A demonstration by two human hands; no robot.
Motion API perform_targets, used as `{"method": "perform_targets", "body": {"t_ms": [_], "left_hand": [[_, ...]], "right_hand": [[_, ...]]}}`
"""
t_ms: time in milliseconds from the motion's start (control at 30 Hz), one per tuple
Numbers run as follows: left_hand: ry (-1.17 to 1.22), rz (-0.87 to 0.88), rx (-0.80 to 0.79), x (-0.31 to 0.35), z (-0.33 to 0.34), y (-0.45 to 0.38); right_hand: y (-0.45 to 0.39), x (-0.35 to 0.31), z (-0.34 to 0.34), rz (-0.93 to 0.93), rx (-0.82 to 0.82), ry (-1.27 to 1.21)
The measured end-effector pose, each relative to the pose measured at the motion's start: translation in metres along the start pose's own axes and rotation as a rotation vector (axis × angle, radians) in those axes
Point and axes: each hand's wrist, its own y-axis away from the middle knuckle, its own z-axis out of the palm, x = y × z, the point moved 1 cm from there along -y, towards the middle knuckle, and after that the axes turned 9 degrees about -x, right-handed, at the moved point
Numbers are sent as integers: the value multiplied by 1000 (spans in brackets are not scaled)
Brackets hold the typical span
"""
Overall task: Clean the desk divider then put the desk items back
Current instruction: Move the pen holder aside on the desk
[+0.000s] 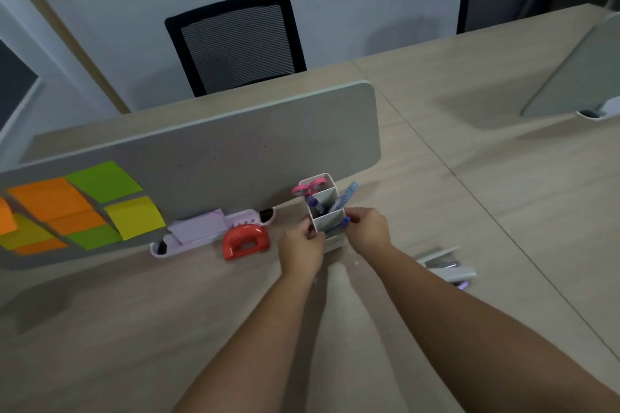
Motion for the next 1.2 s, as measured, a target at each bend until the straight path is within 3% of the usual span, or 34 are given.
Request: {"method": "perform_targets", "body": {"t_ms": [333,533,667,833,1033,1200], "left_hand": [[-24,139,-221,109,144,23],[-416,-15,-292,130,218,59],[-528,-16,-308,125,244,85],[-567,15,-386,115,255,104],[-584,37,-353,116,239,116],[-367,78,-218,89,188,109]], "right_hand": [[22,68,-154,77,279,-16],[49,133,-209,215,346,80],[71,162,-217,241,359,31],[88,185,-219,266,344,36],[98,188,-213,259,349,-37],[123,177,-179,282,619,-499]]}}
